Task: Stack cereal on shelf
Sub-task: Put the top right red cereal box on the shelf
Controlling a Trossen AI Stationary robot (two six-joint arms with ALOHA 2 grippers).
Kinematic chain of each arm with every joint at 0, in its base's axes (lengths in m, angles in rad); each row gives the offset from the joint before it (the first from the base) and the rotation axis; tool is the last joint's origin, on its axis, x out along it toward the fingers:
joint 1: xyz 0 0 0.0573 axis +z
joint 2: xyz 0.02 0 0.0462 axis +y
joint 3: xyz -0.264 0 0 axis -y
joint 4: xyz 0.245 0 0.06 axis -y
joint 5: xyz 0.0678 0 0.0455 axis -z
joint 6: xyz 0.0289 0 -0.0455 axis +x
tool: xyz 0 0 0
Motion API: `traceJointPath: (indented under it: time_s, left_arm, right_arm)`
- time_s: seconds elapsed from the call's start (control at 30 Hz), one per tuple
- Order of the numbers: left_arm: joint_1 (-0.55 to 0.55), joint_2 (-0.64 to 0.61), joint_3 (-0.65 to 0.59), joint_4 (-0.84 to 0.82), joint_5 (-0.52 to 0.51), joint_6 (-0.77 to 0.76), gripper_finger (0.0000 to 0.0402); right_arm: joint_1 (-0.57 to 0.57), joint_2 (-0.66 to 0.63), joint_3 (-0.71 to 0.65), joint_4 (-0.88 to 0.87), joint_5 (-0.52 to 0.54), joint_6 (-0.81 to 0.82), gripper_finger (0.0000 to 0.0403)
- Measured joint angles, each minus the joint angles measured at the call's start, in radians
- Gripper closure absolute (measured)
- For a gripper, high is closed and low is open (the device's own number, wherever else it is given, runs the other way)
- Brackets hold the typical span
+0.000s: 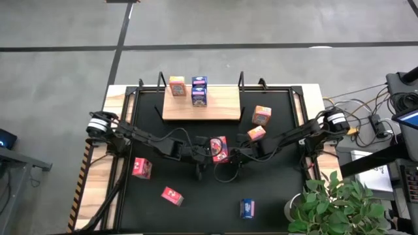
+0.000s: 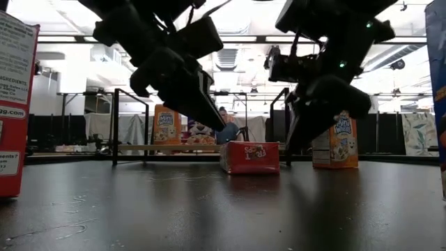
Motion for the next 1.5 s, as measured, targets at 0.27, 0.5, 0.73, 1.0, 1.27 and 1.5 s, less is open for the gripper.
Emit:
traceJointPath:
  time_s: [0.27, 0.5, 0.73, 1.0, 1.27, 1.5]
  left_arm:
    - [0.009, -0.003, -0.027, -0.013, -0.004, -0.002, 0.0353]
    - [0.015, 0.007, -0.078, 0.087, -0.004, -0.012, 0.0359]
    - [0.014, 0.030, -0.077, 0.094, -0.011, -0.036, 0.0361]
    - [0.013, 0.029, -0.084, 0.021, -0.030, -0.058, 0.0362]
    - [0.012, 0.020, -0.092, 0.020, -0.055, -0.074, 0.0362]
    - [0.013, 0.059, -0.106, 0.110, -0.048, -0.094, 0.0362]
  right_arm:
    - [0.000, 0.037, 0.000, 0.076, 0.002, 0.000, 0.0394]
    - [0.000, 0.038, -0.001, 0.130, 0.002, 0.000, 0.0394]
    - [0.000, 0.039, -0.003, 0.142, 0.002, 0.015, 0.0394]
    - [0.000, 0.039, -0.023, 0.157, 0.003, 0.042, 0.0394]
    - [0.000, 0.039, -0.054, 0.202, 0.004, 0.052, 0.0394]
    - [0.000, 0.056, -0.081, 0.317, 0.003, 0.046, 0.0394]
